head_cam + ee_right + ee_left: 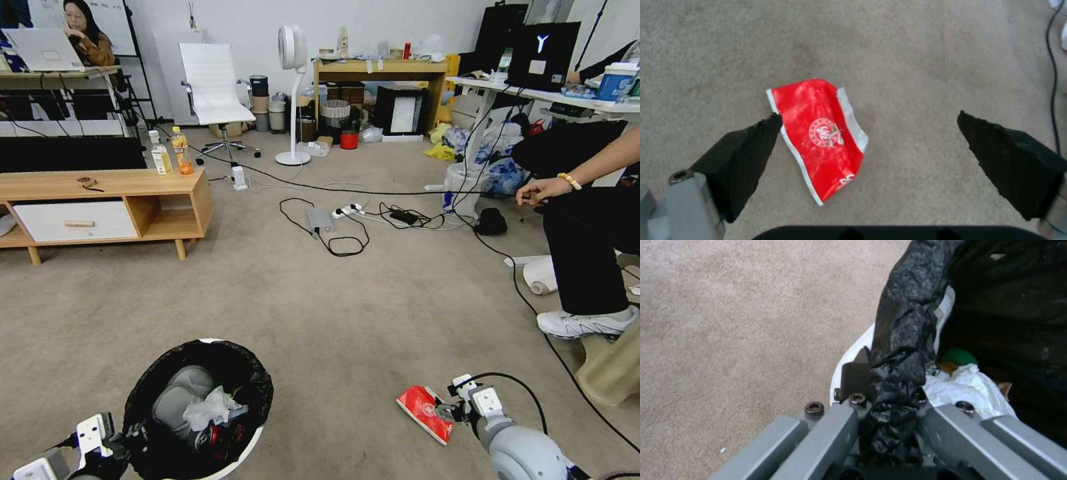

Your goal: Pick up the trash bin and place the garbage on the floor into it.

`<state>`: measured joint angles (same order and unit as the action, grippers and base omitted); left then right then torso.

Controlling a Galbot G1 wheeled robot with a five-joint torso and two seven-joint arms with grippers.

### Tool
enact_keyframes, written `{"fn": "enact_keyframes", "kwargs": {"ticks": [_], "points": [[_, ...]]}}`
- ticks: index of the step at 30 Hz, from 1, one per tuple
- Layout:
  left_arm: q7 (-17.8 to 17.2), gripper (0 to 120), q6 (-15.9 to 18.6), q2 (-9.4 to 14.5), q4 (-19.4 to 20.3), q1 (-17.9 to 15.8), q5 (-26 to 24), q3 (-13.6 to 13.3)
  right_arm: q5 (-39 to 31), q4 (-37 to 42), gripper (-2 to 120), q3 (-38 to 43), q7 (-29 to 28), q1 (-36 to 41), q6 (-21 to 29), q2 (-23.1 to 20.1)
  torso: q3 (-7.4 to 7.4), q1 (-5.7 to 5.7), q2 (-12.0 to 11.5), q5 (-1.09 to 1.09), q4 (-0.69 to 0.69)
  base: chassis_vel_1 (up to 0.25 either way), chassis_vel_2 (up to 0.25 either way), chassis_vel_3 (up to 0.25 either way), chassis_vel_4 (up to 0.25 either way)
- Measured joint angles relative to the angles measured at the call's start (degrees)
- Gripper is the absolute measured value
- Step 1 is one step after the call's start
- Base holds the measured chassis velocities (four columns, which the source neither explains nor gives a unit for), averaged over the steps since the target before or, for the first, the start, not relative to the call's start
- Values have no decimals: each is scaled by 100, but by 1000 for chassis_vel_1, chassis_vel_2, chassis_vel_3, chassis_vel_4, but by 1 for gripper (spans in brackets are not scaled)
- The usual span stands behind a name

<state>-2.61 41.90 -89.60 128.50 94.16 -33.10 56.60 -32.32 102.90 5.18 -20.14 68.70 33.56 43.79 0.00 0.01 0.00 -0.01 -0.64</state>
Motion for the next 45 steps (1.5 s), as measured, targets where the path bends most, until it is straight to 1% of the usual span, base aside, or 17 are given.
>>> {"fn": "enact_keyframes", "kwargs": {"ticks": [3,5,6,8,11,12,14,20,22,24,25,30,35,37,45], "points": [[1,1,-2,-8,-33,-17,16,-13,27,-170,100,-222,119,-186,-15,40,0,0,0,1,-1,0,0,0,0],[2,1,-4,-23,-57,-29,26,-23,124,-344,100,-454,371,-372,-47,91,0,0,0,1,0,0,0,0,0],[2,1,-4,-23,-57,-29,26,-23,124,-344,100,-454,371,-372,-47,91,0,0,0,1,0,0,0,0,0],[2,1,-6,-30,-98,-39,40,-31,227,-581,100,-759,499,-619,-87,175,0,0,0,1,0,0,0,0,0],[3,1,-7,-26,-142,-69,46,-43,304,-776,100,-866,576,-724,-151,222,0,0,0,1,2,0,0,0,0],[3,1,-7,-26,-142,-69,46,-43,304,-776,100,-866,576,-724,-151,222,0,0,0,1,2,0,0,0,0],[3,1,-9,-15,-192,-90,53,-62,387,-1005,100,-980,633,-803,-246,232,0,0,0,0,-2,0,0,0,0],[3,1,-11,-20,-250,-118,82,-81,482,-1407,100,-1112,702,-940,-455,270,0,0,0,1,2,0,0,0,0],[4,1,-12,-21,-263,-125,89,-83,502,-1493,100,-1132,711,-959,-506,277,0,0,0,1,0,0,0,0,0],[6,1,-12,-29,-309,-139,113,-97,572,-1787,100,-1191,725,-1007,-716,326,0,0,0,1,0,0,0,0,0],[6,1,-12,-29,-309,-139,113,-97,572,-1787,100,-1191,725,-1007,-716,326,0,0,0,1,0,0,0,0,0],[9,1,-16,-41,-368,-165,148,-110,742,-2216,100,-1299,796,-1116,-1035,424,0,0,0,1,0,0,0,0,0],[14,1,-21,-47,-410,-180,169,-112,825,-2473,100,-1401,818,-1233,-1205,509,0,0,0,1,0,0,0,0,0],[20,1,-25,-54,-442,-189,192,-116,921,-2736,100,-1514,831,-1355,-1368,595,0,0,0,1,1,0,0,0,0],[32,1,-32,-42,-487,-193,204,-118,1066,-3170,100,-1607,860,-1538,-1531,724,-1,0,0,1,0,0,0,0,0]]}}
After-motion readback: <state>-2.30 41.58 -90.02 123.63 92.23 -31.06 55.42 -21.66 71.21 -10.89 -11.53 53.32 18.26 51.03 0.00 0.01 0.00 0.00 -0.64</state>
